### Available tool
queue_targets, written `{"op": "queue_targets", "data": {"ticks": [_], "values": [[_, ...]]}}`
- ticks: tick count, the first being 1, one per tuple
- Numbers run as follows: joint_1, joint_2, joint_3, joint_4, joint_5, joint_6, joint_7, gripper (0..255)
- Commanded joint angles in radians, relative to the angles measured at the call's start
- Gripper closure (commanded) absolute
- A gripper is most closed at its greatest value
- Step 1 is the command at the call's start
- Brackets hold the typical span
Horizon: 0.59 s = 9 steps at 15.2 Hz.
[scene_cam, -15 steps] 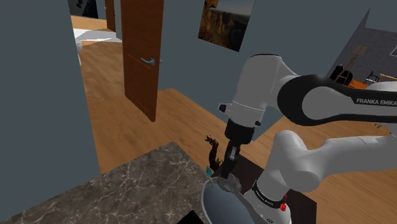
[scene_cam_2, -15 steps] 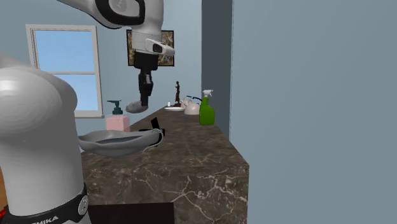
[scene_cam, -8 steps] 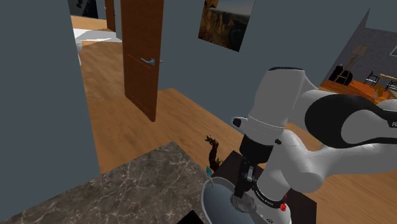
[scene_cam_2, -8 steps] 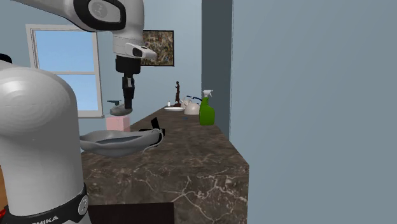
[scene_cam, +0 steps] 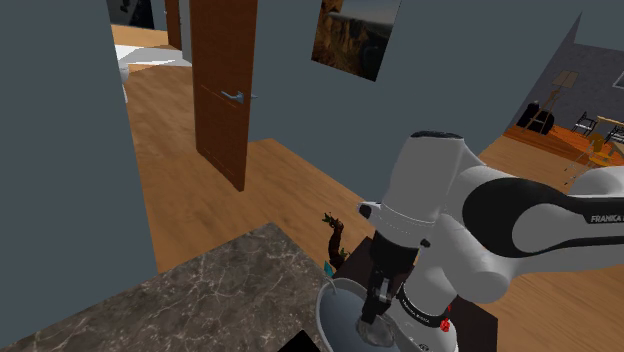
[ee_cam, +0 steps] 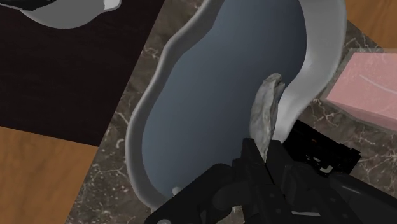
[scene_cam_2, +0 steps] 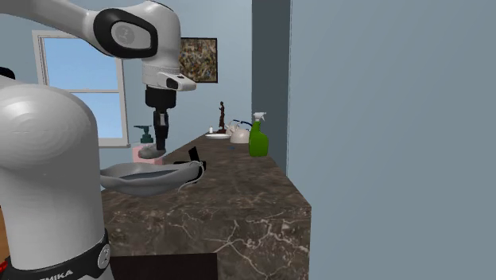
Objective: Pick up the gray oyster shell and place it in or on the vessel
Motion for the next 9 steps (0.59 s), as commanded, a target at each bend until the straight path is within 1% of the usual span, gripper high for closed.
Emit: {"op": "queue_targets", "data": {"ticks": [1,3,9], "values": [[0.01,-0.001,0.015,-0.027,0.018,0.025,-0.005,255],[0.021,0.006,0.035,-0.057,0.042,0.06,-0.014,255],[0.021,0.006,0.035,-0.057,0.042,0.06,-0.014,255]]}}
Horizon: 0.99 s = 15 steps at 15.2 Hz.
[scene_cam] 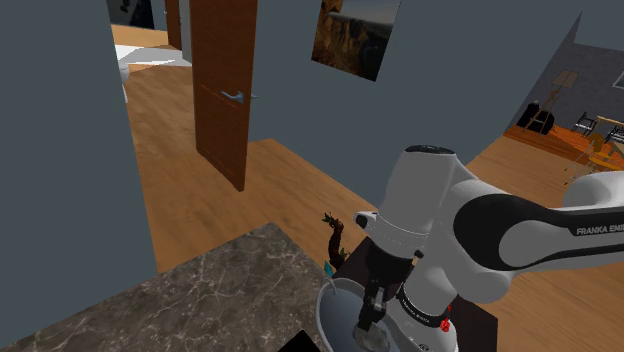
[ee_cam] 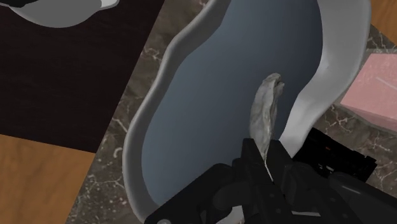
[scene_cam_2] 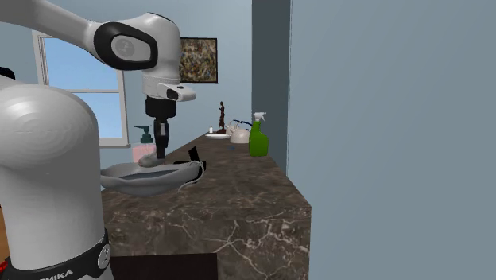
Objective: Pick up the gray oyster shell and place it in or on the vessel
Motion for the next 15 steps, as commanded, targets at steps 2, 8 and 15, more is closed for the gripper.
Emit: {"op": "queue_targets", "data": {"ticks": [2,8,15], "values": [[0.0,0.0,0.0,0.0,0.0,0.0,0.0,255],[0.0,0.0,0.0,0.0,0.0,0.0,0.0,0],[-0.052,-0.031,-0.1,0.098,-0.106,-0.133,0.004,0]]}}
